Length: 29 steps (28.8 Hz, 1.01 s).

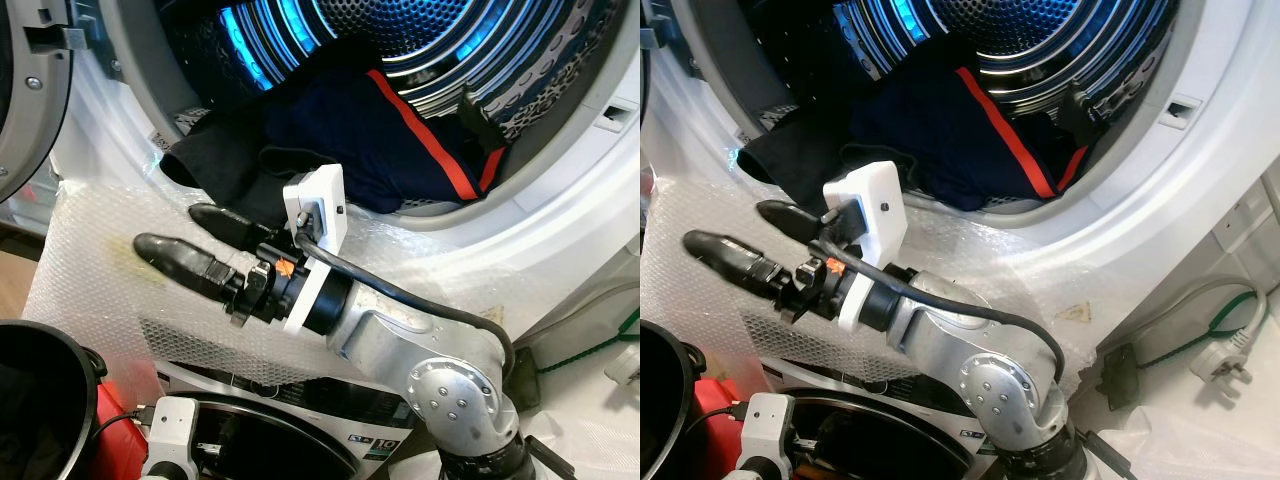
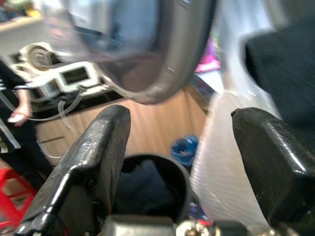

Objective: Clothes washing

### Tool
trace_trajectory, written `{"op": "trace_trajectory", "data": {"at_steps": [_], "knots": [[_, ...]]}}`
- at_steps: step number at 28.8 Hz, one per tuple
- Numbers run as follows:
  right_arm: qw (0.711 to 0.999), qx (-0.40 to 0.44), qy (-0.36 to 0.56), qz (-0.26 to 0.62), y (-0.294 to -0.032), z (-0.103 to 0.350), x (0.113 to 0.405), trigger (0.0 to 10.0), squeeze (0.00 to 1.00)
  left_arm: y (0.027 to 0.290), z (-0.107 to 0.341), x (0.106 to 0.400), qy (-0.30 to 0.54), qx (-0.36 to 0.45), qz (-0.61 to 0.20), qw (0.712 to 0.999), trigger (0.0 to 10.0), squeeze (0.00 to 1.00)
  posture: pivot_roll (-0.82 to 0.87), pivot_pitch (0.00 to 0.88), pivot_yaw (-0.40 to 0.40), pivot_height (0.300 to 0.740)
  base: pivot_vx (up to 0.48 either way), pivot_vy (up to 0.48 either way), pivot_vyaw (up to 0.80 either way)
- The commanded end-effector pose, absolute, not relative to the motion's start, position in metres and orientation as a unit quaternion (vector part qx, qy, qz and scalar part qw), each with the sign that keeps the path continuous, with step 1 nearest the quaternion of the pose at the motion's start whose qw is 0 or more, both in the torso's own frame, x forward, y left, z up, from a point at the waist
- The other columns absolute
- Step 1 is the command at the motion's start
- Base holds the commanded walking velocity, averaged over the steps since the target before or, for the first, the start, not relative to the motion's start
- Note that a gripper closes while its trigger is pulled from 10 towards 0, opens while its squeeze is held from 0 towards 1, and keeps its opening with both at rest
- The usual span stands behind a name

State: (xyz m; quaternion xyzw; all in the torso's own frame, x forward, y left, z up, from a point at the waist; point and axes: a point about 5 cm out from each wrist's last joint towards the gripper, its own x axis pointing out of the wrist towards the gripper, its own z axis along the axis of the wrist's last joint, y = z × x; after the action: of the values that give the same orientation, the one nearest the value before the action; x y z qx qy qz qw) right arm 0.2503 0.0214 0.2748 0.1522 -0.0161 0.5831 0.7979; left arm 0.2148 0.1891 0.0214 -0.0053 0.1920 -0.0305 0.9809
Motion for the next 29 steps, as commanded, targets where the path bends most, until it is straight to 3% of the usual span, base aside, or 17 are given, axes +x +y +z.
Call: {"op": "trace_trajectory", "data": {"at_steps": [1, 17, 29], "knots": [[0.809, 0.143, -0.024, 0.569, 0.02, 0.278, 0.255, 10.0, 0.0, 0.187, 0.019, 0.215, 0.195, -0.003, -0.032, 0.98, 10.0, 0.0, 0.11, 0.079, -0.182, 0.74, 0.0, 0.0, 0.0], [0.833, 0.135, -0.029, 0.535, 0.031, 0.287, 0.267, 10.0, 0.0, 0.186, 0.02, 0.215, 0.192, -0.001, -0.033, 0.981, 10.0, 0.0, 0.13, 0.066, -0.188, 0.74, 0.0, 0.0, 0.0], [0.875, 0.132, -0.044, 0.464, 0.031, 0.296, 0.289, 10.0, 0.0, 0.186, 0.02, 0.213, 0.192, -0.001, -0.029, 0.981, 10.0, 0.0, 0.13, 0.075, -0.189, 0.74, 0.0, 0.0, 0.0]]}}
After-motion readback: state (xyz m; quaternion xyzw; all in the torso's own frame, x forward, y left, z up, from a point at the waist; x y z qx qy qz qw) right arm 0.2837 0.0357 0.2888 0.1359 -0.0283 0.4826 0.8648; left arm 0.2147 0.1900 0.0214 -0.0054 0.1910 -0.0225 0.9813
